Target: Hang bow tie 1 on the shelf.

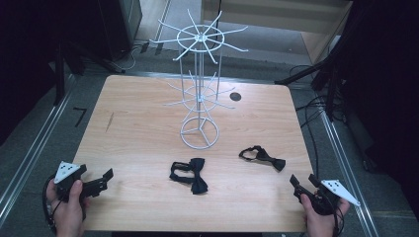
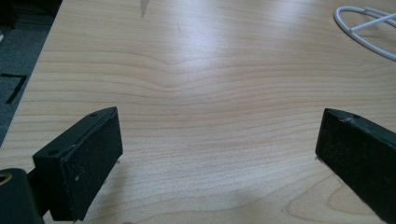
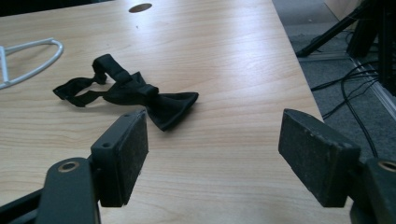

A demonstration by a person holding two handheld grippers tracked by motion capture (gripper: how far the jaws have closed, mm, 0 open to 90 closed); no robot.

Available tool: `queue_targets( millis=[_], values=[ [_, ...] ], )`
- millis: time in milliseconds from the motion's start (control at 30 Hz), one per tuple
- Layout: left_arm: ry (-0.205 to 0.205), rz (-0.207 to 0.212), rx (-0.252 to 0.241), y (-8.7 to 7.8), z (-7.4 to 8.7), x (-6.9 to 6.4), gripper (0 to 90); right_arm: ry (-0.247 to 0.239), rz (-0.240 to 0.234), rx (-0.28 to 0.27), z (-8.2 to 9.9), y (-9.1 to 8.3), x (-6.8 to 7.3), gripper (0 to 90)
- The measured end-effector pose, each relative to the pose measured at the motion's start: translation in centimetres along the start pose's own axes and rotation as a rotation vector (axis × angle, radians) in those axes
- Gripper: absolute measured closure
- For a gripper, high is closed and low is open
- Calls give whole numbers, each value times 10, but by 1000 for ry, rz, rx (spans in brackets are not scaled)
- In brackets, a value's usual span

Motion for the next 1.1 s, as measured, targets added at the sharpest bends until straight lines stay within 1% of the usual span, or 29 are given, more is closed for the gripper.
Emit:
queue_targets(
  millis=[133,167,233,300,333,400,533,700,733,767,800,933,1067,1100],
  values=[
    [-1,-1,-1,0,0,0,10,-11,-6,-3,-2,0,3,253],
    [0,-1,0,0,0,0,10,-6,-10,1,-2,0,5,253],
    [1,-4,3,1,0,0,10,-27,-19,-4,-5,1,10,253],
    [-5,2,0,1,0,-2,10,-26,-25,-5,-6,1,12,253],
    [3,-1,3,1,0,-2,10,-24,-27,-5,-7,1,14,253],
    [6,2,4,1,1,-3,10,-34,-42,-7,-11,2,20,257],
    [-6,4,-3,1,0,-2,10,-47,-61,-14,-18,2,30,259],
    [-5,3,6,2,1,-2,10,-67,-86,-9,-25,4,43,263],
    [-4,4,6,2,1,-2,10,-80,-86,-10,-26,4,45,263],
    [-4,4,6,2,1,-3,10,-93,-93,-12,-29,5,50,263],
    [-5,4,6,2,1,-2,10,-93,-93,-12,-29,5,50,263],
    [-4,2,6,2,1,-2,10,-117,-104,-14,-35,7,59,263],
    [-3,3,7,2,1,-2,10,-123,-117,-18,-40,8,66,265],
    [-2,3,8,2,1,-3,10,-120,-125,-18,-42,9,71,268]
  ],
)
Point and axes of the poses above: each handheld gripper's, and its own axes: y roughly forward along the jaws, z roughly out of its underside, x roughly to its left, the point moved 10 cm from there along y, roughly forward along the jaws, and after that the axes turned 11 degrees about -y, right-handed, at the moved point
